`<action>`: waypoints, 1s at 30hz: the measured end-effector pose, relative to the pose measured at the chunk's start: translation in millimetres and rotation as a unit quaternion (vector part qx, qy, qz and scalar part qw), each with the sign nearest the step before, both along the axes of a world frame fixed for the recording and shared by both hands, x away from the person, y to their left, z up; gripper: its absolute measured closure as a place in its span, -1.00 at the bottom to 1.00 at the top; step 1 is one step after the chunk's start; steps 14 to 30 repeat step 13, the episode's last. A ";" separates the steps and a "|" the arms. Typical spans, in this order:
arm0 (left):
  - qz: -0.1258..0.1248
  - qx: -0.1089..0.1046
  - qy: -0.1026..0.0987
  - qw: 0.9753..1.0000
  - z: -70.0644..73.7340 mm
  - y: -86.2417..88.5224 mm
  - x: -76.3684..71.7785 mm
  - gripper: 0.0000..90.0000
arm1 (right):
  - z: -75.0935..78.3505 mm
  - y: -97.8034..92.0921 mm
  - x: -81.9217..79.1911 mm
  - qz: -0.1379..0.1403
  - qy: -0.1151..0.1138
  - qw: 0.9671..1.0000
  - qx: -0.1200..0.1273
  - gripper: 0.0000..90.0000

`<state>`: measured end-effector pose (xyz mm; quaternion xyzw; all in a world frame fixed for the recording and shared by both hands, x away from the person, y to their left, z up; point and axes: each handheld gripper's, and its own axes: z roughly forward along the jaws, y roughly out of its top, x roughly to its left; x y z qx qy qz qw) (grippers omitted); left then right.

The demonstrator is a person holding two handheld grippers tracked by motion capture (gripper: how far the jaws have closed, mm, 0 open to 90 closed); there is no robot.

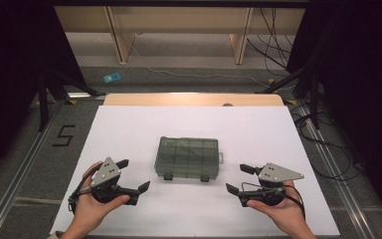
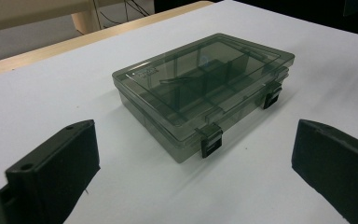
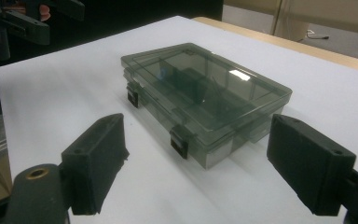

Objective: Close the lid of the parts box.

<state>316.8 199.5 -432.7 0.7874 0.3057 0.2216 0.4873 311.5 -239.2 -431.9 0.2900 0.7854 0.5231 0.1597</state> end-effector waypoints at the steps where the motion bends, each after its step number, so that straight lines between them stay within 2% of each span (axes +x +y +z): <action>1: -0.004 0.006 -0.004 1.000 -0.2 0.7 1.3 -0.99 | -0.5 0.1 0.1 0.000 -0.001 1.000 0.001 -0.55; 4: 0.002 0.002 0.002 1.000 -1.5 -0.3 1.3 -0.99 | -1.9 0.8 0.5 -0.003 -0.002 1.000 -0.002 -0.55; 5: -0.009 0.008 -0.006 1.000 -1.5 0.7 3.7 -0.99 | -2.4 1.1 0.6 -0.002 -0.002 1.000 -0.002 -0.55; 6: 0.004 0.001 0.003 1.000 -2.2 -0.6 1.6 -0.99 | -2.8 1.3 0.6 -0.001 0.000 1.000 -0.002 -0.55; 8: 0.001 0.004 0.000 1.000 -2.4 -0.3 2.4 -0.99 | -3.5 1.5 0.8 0.002 0.000 1.000 -0.002 -0.55; 9: 0.002 0.002 0.000 1.000 -2.5 -0.4 2.5 -0.99 | -3.3 1.6 0.0 0.001 0.008 1.000 -0.001 -0.55; 13: 0.003 0.001 0.000 1.000 -2.5 -0.3 3.0 -0.99 | -4.1 1.6 1.1 -0.001 -0.002 1.000 0.009 -0.55; 30: 0.003 0.001 0.000 1.000 -2.5 -0.3 3.0 -0.99 | -4.1 1.6 1.1 -0.001 -0.002 1.000 0.009 -0.55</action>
